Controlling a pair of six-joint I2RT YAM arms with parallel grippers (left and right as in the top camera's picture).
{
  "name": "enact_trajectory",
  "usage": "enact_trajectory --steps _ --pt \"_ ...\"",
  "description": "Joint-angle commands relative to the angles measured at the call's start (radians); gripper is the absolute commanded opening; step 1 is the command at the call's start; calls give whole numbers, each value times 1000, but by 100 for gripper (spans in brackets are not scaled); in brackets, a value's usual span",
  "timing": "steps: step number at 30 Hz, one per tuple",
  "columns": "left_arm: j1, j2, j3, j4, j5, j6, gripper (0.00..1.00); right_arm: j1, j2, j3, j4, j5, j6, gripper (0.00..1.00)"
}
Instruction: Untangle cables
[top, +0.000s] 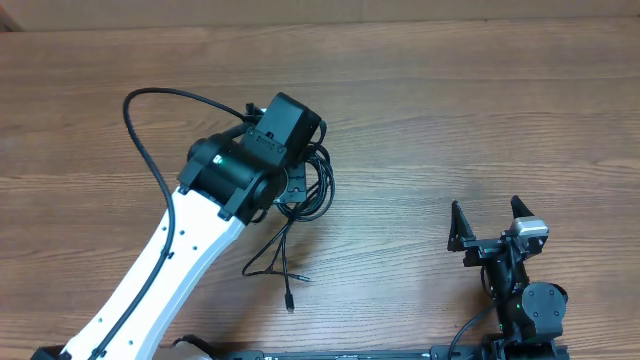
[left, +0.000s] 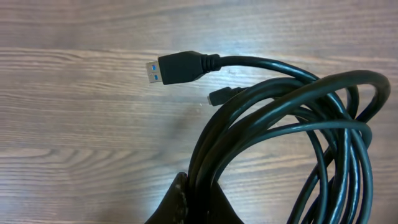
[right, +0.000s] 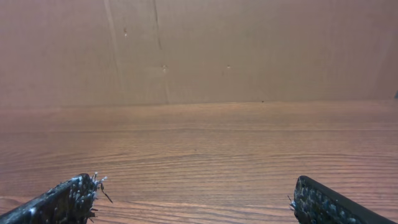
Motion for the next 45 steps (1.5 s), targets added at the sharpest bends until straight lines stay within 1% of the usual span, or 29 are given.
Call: enact_trajectory --steps 1,6,10,18,25,27,33,39,43,45 --pt "2 -53 10 -5 -53 -45 4 3 -8 -10 6 9 -5 100" --pt "-2 -49 8 -40 -47 -216 5 3 -8 -10 6 9 -5 100" --pt "-3 -49 -8 -40 -25 -288 5 3 -8 -10 6 9 -5 100" --pt "-3 -49 -86 -39 -9 -294 4 3 -8 -10 6 9 -5 100" --pt "-3 -49 -163 31 129 -296 4 3 -8 -10 6 9 -5 100" --pt "-2 -48 -182 55 159 -327 4 3 -8 -10 6 9 -5 100" --pt "-2 -45 -204 78 118 -523 4 3 -8 -10 6 9 -5 100" --pt "1 -45 -204 74 21 -678 4 3 -8 -10 6 9 -5 100" --pt "0 -45 -204 76 11 -689 4 3 -8 -10 10 -13 -3 100" --pt "0 -45 -204 76 18 -657 4 3 -8 -10 17 -125 8 100"
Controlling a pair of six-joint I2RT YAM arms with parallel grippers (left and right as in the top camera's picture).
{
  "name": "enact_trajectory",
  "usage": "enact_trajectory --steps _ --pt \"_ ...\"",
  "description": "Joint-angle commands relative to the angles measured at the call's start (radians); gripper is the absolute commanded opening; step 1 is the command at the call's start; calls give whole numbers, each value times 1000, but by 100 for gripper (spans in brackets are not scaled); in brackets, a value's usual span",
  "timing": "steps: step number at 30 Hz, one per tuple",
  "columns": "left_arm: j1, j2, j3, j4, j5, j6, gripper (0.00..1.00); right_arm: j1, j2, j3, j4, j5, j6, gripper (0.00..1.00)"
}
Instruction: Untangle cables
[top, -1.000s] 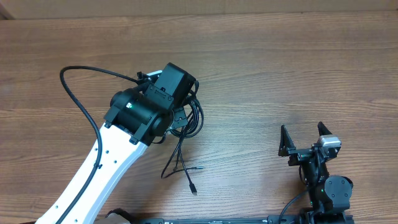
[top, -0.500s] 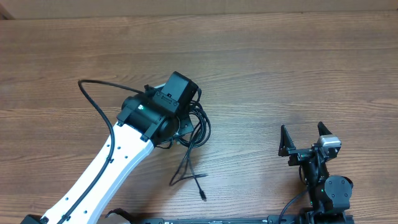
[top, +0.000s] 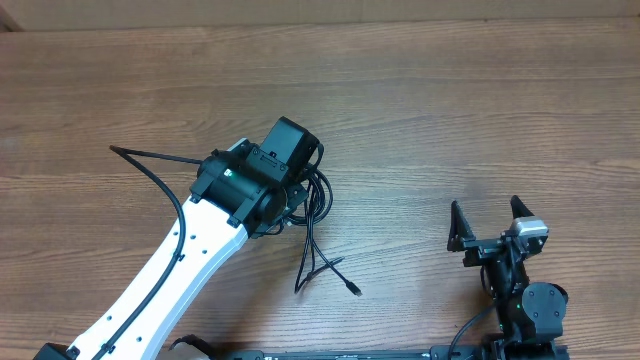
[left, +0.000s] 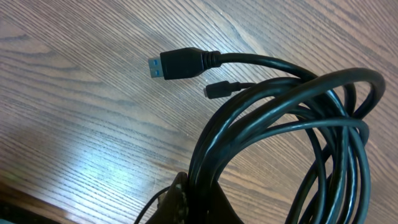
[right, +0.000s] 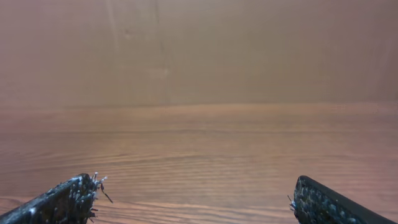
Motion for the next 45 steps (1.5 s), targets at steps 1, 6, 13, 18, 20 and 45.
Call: enact_trajectory --steps 1,6,13,18,20,45 --pt "0 -9 -3 3 -29 -1 5 3 -8 -10 14 -167 45 100" --pt "0 -9 -3 2 -9 117 4 3 -8 -10 26 -448 609 100" --pt "0 -9 -3 7 45 225 4 3 -8 -10 23 -787 751 100" --pt "0 -9 -3 8 51 230 4 3 -8 62 16 -832 759 100" --pt "-1 -9 -3 8 52 230 4 2 1 127 -30 -808 758 100" --pt "0 -9 -3 216 233 164 4 3 367 565 -475 -925 594 78"
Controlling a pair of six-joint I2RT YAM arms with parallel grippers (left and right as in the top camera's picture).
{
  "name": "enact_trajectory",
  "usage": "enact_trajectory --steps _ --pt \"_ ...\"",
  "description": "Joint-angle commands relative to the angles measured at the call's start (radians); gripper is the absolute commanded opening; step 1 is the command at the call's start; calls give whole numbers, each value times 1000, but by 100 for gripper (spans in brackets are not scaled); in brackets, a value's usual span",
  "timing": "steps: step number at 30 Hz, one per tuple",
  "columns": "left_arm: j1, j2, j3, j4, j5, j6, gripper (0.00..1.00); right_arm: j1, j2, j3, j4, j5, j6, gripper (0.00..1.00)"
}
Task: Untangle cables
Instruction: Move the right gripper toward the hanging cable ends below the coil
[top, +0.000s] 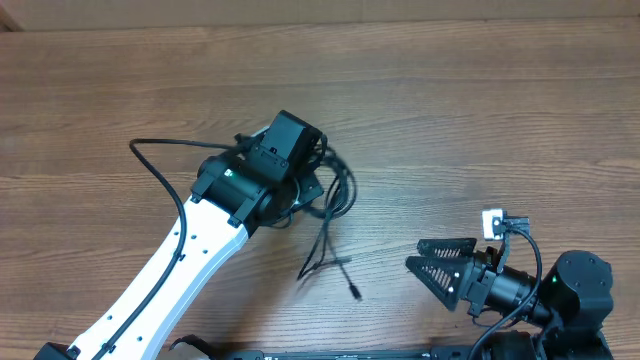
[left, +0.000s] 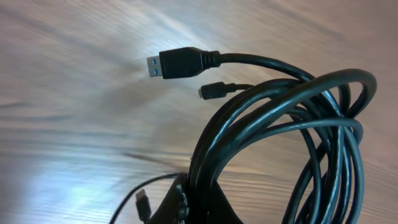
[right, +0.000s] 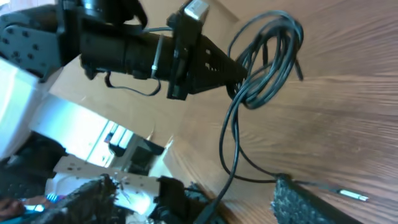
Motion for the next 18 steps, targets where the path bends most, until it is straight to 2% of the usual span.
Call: enact_trajectory --steps 1,4,7,11,15,18 --pt "-1 -9 1 58 92 -56 4 3 28 23 -6 36 -5 79" --pt "-3 -8 1 90 125 -155 4 3 64 23 -25 44 -6 84" --pt "-13 -8 1 92 135 -193 4 3 106 23 -22 43 -6 86" --pt "-42 -8 1 101 135 -180 4 18 163 23 10 42 3 86" --pt "-80 -8 1 184 143 -84 4 104 222 23 113 39 81 85" --pt "-90 -8 1 228 143 -85 4 176 257 23 188 39 117 80"
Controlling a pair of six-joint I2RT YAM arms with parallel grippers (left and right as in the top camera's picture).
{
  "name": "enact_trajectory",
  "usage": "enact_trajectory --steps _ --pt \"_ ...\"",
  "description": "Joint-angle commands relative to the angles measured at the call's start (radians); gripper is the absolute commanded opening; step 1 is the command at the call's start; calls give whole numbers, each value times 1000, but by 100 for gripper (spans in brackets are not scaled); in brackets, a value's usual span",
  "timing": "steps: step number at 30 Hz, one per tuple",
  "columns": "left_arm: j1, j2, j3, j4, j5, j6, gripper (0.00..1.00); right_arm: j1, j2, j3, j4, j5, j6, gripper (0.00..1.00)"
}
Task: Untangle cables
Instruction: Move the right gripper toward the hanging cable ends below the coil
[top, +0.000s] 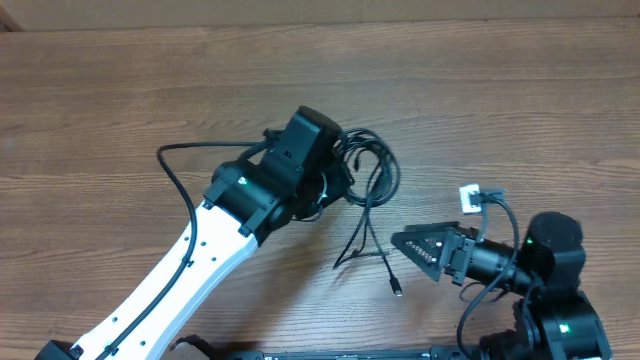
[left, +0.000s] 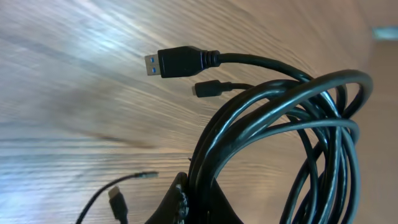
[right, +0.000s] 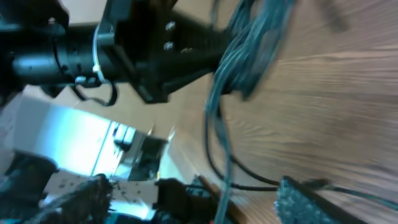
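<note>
A bundle of black cables (top: 375, 165) hangs in a coil from my left gripper (top: 338, 182), which is shut on it. In the left wrist view the gripper (left: 194, 202) pinches the strands, and a USB plug (left: 180, 62) and a smaller plug (left: 208, 89) stick out to the left. Thin loose ends (top: 362, 235) trail down to a small plug (top: 397, 290) on the table. My right gripper (top: 405, 250) is open and points left, just right of those loose ends. In its own view a strand (right: 224, 168) runs between its fingers (right: 311, 199).
The wooden table (top: 520, 110) stretches around both arms. The left arm's own black cable (top: 185, 190) loops out to its left. A brown wall lies beyond the table's far edge (top: 320, 12).
My left gripper has carried the bundle to the right, and the loose ends have shifted right with it. The right gripper now stands closer to the dangling strands.
At first my left gripper held the coil left of centre while the right gripper sat open at the front right, facing the wall. The loose ends then lay further right. Later the right gripper faced left at the bundle, and now both are nearer each other.
</note>
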Motion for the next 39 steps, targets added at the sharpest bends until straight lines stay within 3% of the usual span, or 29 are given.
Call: enact_trajectory --steps 1,11,15,18,24,29,33,39 --pt "-9 -8 2 31 21 26 5 75 33 23 53 0 76 78" --pt "20 -8 2 38 201 -29 4 187 180 22 107 270 114 64" --pt "34 -8 2 5 188 -30 4 188 224 22 158 206 114 54" --pt "43 -8 2 4 188 -34 4 188 245 22 169 158 114 34" --pt "43 -8 2 4 158 -77 5 197 260 22 187 110 156 29" --pt "43 -8 2 4 98 -78 4 258 261 22 210 116 182 24" --pt "43 -8 2 2 64 -76 4 306 262 22 191 190 182 4" --pt "43 -8 2 -109 -191 -47 4 326 262 22 165 201 182 4"
